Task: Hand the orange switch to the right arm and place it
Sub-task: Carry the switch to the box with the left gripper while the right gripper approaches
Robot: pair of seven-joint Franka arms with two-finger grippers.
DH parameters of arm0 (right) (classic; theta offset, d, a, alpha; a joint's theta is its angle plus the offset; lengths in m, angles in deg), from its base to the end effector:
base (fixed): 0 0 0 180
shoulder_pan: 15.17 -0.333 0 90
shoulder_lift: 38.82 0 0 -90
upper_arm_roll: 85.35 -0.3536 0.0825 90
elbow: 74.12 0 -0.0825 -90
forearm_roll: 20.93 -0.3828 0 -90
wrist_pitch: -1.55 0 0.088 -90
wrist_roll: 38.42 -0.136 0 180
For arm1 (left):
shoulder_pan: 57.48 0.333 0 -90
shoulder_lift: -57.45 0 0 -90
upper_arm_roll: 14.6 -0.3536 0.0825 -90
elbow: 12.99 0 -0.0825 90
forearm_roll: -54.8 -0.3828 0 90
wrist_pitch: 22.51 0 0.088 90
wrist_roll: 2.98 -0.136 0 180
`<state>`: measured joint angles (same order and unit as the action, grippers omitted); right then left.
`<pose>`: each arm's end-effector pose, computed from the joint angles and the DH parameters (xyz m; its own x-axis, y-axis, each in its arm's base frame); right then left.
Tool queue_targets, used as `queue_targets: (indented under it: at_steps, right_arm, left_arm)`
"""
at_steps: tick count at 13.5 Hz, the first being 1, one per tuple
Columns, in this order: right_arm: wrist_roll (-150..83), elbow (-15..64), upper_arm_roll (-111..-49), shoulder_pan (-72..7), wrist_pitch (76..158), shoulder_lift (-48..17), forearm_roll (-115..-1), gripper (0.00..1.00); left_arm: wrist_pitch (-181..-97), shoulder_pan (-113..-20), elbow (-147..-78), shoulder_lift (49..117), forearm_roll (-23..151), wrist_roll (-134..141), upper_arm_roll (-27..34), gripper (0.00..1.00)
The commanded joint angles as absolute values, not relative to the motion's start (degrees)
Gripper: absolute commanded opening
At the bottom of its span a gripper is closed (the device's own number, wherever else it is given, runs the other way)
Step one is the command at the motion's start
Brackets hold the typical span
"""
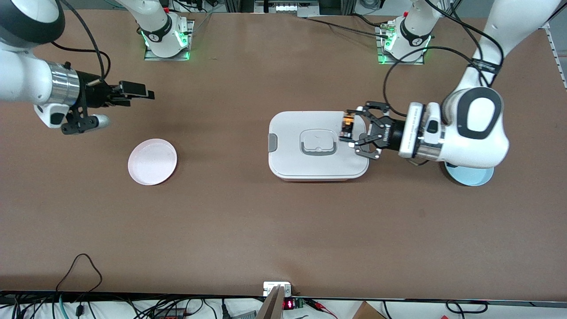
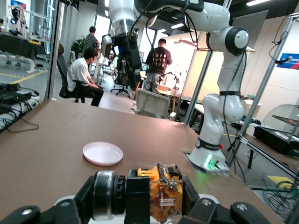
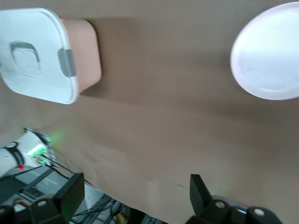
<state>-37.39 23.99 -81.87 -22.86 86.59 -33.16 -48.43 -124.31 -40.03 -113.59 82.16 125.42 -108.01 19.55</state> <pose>0.5454 0.1077 0.5241 0.9447 0.1240 -0.3037 -0.0270 -0.8933 -0.4487 0.6087 -0.2435 0.4360 0.2051 -0.2068 0.9566 -0.9495 0.1949 0.2458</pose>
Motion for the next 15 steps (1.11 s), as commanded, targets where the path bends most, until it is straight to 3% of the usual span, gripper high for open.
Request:
queue_targets:
  at_steps: [1, 7, 15]
  right_arm:
    - [-37.2, 22.9, -81.7, -22.7, 86.7, -31.0, -56.8, 1.0]
    - [-37.2, 26.1, -81.7, -22.9, 88.6, -28.8, -79.4, 1.0]
    - [-27.6, 28.0, -81.7, -28.3, 92.7, -22.0, -104.1, 1.0]
  left_arm:
    - [-129.2, -45.0, -113.5, 82.1, 131.9, -110.7, 19.6, 0.0]
    - [-140.2, -53.9, -113.6, 82.9, 144.9, -120.4, 19.6, 0.0]
    - [-140.1, -53.9, -113.6, 82.9, 145.0, -120.8, 19.6, 0.0]
